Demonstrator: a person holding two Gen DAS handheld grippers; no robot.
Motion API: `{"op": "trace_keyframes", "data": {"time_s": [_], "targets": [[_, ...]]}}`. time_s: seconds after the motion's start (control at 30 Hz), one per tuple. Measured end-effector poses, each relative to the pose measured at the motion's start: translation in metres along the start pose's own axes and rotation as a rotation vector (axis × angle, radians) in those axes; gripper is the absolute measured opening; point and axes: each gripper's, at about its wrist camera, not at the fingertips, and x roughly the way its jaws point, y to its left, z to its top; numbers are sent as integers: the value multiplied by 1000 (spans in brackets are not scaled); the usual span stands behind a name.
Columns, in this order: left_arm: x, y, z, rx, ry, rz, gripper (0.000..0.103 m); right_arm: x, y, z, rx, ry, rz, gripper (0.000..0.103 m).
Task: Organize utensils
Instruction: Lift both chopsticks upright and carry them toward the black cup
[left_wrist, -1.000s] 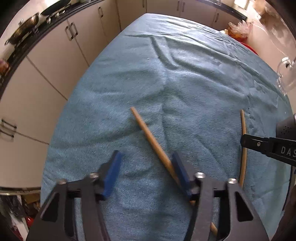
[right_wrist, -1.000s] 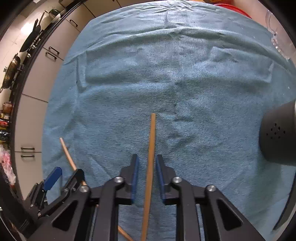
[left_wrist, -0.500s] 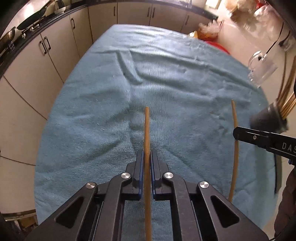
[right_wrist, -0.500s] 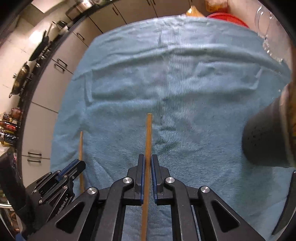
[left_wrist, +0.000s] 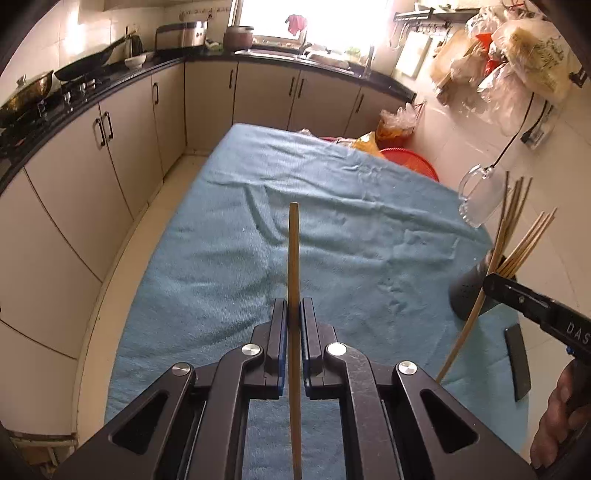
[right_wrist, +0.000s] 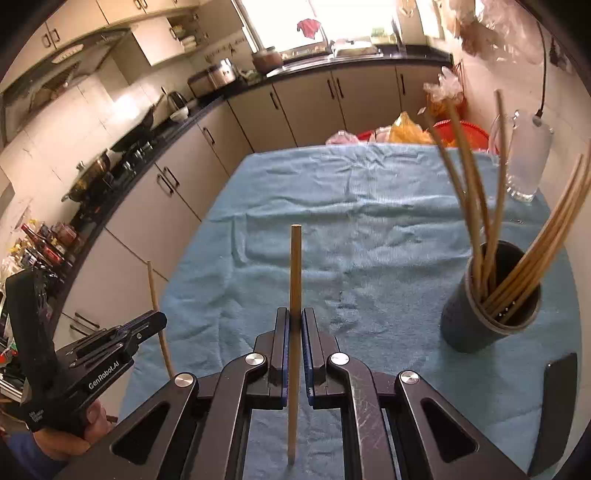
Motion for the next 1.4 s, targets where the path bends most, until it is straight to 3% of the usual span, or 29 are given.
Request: {"op": "trace_keyframes", "data": {"time_s": [0.53,1.4], "targets": [[-45,-28,-1,91,-65,-30,6,-53,-9,-14,60,-124,-16,7],[-56,-77,13,177,-106,-82,6,-116,-55,-31,167,-216,-76,6]]}}
